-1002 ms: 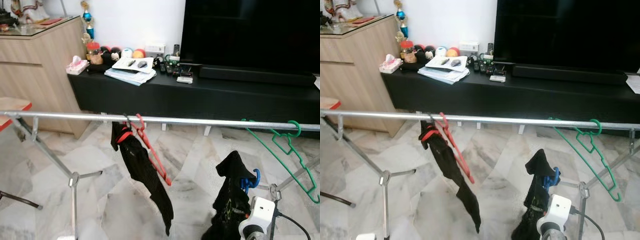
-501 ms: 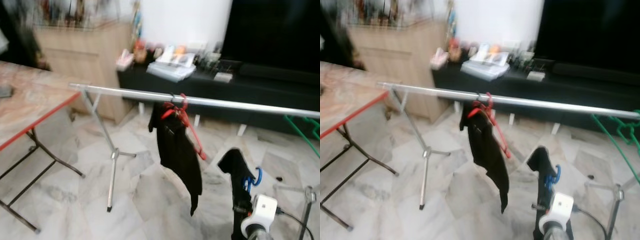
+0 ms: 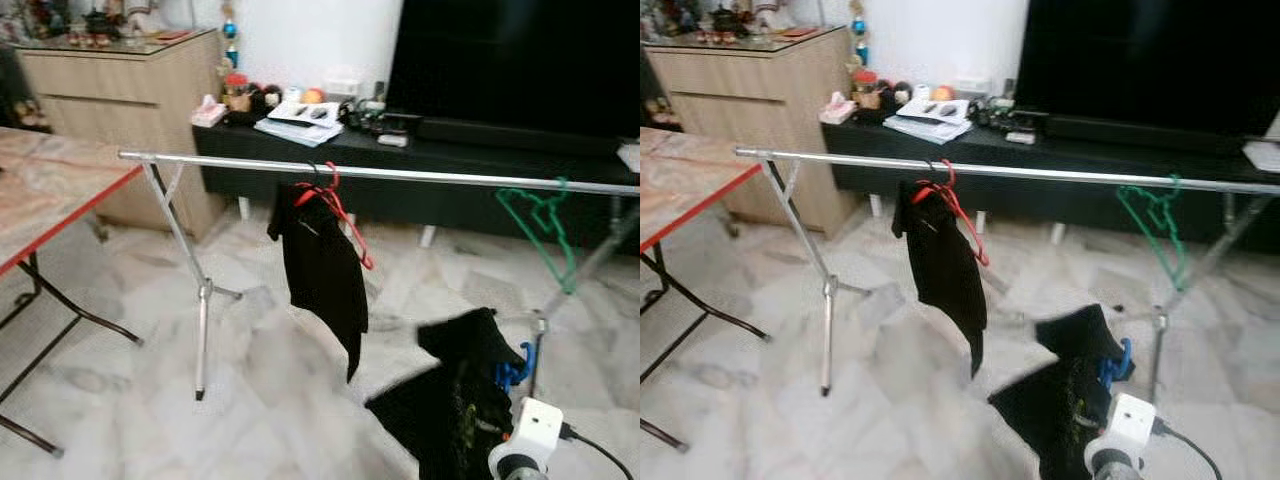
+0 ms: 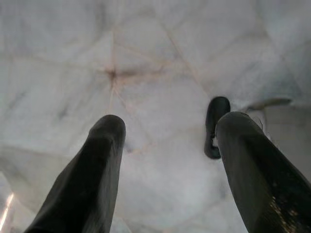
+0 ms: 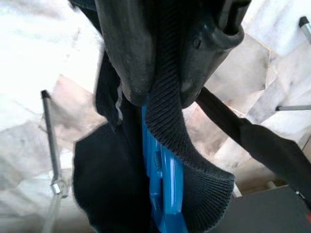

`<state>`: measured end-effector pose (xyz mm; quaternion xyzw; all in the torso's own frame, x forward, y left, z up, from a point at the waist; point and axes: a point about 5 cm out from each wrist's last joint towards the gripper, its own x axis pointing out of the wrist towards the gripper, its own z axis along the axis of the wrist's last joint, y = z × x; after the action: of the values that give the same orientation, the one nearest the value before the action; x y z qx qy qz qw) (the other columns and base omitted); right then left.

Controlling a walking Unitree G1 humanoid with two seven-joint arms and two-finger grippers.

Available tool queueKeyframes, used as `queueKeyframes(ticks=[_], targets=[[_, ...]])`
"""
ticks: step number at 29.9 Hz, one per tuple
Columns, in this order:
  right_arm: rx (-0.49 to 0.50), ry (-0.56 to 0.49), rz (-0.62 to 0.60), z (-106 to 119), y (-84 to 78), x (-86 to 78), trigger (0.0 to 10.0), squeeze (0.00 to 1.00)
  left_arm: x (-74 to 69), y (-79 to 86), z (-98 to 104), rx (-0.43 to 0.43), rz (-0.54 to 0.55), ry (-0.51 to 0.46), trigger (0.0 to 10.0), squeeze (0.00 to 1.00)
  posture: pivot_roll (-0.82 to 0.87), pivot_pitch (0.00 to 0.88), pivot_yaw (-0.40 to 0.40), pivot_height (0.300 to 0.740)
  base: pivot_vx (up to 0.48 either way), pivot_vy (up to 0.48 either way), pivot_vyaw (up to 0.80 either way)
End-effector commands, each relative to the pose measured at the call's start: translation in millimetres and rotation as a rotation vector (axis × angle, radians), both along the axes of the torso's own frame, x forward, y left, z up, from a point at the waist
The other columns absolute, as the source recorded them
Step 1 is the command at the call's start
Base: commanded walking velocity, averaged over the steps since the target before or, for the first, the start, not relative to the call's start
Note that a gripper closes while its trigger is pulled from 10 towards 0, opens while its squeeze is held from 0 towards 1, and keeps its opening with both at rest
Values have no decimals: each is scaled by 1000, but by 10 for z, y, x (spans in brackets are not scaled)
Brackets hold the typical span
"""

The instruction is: Hang hanger

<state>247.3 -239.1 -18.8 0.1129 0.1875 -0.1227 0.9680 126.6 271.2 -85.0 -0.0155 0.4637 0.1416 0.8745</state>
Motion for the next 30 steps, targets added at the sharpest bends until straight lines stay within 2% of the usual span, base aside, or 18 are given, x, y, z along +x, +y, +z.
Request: queueKeyframes(ticks=[1, 17, 20, 22, 25, 30], targets=[[-9, -31, -5, 75, -24, 79, 10000, 0, -57, -35, -33, -18, 15, 18, 10000, 0, 83, 0, 1, 740, -352, 0, 0], [-17, -35, 26, 101, 6, 125, 10000, 0, -100, -11, -39, -20, 27, 25, 10000, 0, 93, 0, -2, 740, -349, 0, 0], [-17, -37, 30, 107, 13, 135, 10000, 0, -103, -3, -38, -13, 24, 30, 10000, 0, 94, 0, -1, 740, 0, 0, 0], [-13, -40, 40, 115, 23, 150, 10000, 0, -35, -67, -38, -17, 16, 17, 10000, 0, 96, 0, -2, 740, 0, 0, 0], [-12, -42, 45, 121, 28, 158, 10000, 0, -9, -100, -41, -20, 14, 12, 10000, 0, 99, 0, -4, 740, 0, 0, 0], [-13, -40, 68, 124, 51, 172, 10000, 0, -2, -118, -43, -22, 15, 8, 10000, 0, 101, 0, -6, 740, 0, 0, 0]])
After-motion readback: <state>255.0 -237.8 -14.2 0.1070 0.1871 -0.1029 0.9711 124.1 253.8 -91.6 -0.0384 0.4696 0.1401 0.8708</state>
